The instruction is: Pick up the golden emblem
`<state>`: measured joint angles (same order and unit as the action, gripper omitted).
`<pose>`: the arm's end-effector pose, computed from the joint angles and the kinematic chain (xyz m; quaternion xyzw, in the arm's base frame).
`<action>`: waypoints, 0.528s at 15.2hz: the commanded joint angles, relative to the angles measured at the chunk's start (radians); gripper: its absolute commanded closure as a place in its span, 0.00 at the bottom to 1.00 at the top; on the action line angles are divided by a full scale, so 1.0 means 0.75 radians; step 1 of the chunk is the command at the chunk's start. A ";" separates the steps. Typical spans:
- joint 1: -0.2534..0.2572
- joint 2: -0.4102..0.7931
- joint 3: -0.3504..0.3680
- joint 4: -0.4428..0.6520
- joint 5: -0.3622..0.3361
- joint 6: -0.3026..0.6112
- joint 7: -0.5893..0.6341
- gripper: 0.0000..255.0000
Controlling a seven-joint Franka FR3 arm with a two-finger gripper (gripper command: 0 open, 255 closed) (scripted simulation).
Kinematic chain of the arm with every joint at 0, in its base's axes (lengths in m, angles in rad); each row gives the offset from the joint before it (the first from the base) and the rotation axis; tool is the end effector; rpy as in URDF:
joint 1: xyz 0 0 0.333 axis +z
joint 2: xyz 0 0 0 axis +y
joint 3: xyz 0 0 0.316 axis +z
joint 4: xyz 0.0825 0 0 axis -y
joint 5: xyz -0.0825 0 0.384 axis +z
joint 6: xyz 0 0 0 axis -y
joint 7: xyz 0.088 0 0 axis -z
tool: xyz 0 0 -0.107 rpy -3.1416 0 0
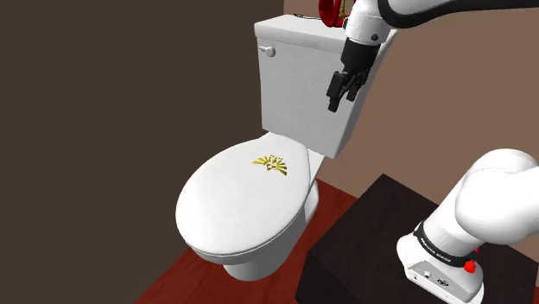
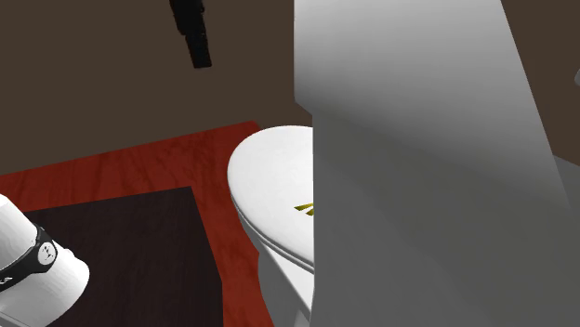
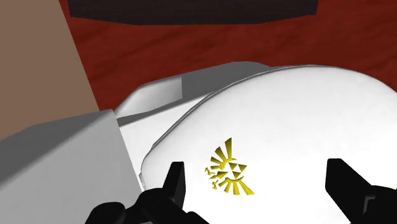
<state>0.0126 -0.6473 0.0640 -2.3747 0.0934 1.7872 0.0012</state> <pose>0.3601 0.0395 0.5544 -0.9989 -0.0231 -0.0287 0.0275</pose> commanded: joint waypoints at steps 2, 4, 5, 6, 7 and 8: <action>-0.001 0.091 0.013 -0.045 -0.003 0.132 -0.003 0.00; -0.002 0.166 0.023 -0.063 -0.006 0.220 -0.003 0.00; -0.003 0.205 0.028 -0.069 -0.008 0.263 -0.003 0.00; -0.003 0.247 0.032 -0.073 -0.010 0.306 -0.002 0.00; -0.004 0.289 0.037 -0.075 -0.013 0.349 -0.001 0.00; -0.005 0.333 0.041 -0.076 -0.017 0.390 0.000 0.00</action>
<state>0.0084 -0.4234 0.0902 -2.4204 0.0821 2.0431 -0.0003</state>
